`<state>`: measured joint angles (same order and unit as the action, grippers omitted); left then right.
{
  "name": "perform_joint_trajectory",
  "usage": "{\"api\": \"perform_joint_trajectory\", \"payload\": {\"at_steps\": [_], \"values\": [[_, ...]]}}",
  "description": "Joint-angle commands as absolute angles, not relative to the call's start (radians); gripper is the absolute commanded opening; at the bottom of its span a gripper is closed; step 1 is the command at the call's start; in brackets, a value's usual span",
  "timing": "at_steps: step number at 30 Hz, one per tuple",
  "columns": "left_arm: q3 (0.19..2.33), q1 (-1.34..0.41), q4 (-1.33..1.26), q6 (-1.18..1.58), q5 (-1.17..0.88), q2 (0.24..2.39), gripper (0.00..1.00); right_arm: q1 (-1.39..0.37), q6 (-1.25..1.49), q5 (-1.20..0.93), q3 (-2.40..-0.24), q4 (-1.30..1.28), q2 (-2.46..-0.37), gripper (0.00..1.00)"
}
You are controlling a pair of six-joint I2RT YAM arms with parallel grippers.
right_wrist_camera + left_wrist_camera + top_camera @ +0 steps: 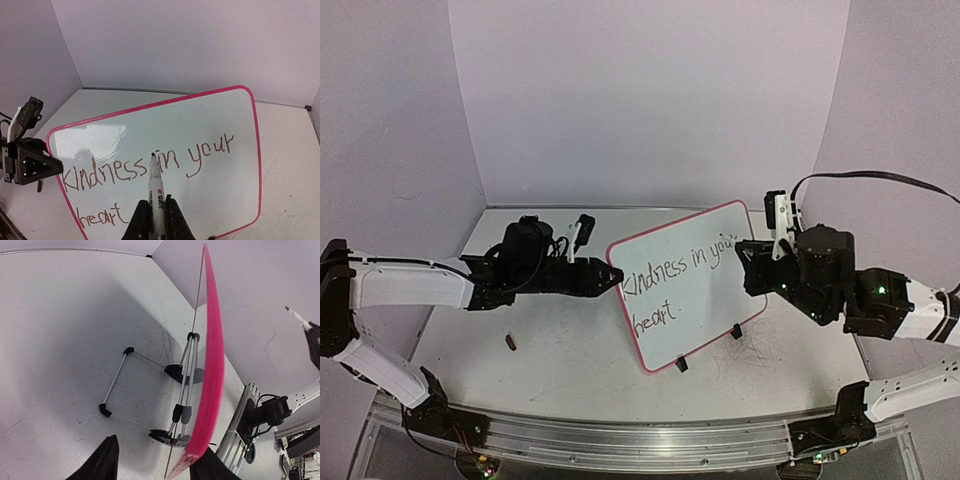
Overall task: Write a sentence on the whiteboard
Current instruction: Place the whiteboard at the center of the board, then pick up the pen cap from the corner of the board.
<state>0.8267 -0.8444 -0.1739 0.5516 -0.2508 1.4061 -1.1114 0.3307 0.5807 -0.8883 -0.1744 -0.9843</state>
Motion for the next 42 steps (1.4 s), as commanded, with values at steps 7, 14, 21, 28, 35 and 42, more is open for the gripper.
{"api": "perform_joint_trajectory", "payload": {"at_steps": [7,14,21,28,35,42], "values": [[0.891,-0.844,0.174,0.535,-0.072,1.136,0.94,-1.111,0.171,0.705,-0.976,-0.040,-1.036,0.00],[0.935,-0.835,0.473,0.742,0.183,0.992,0.99,-1.111,0.093,0.698,-0.892,0.092,-1.030,0.00],[0.890,-0.735,0.799,1.021,0.239,1.022,0.91,-1.112,-0.002,0.623,-0.808,0.218,-0.998,0.00],[0.743,-0.625,0.872,1.142,0.128,1.076,0.81,-1.111,-0.018,0.512,-0.727,0.252,-0.926,0.00],[0.719,-0.610,0.847,1.139,0.133,1.225,0.70,-1.111,0.035,0.447,-0.685,0.258,-0.853,0.00],[0.785,-0.584,0.806,1.075,0.135,1.430,0.63,-1.112,0.046,0.429,-0.655,0.258,-0.806,0.00]]}}
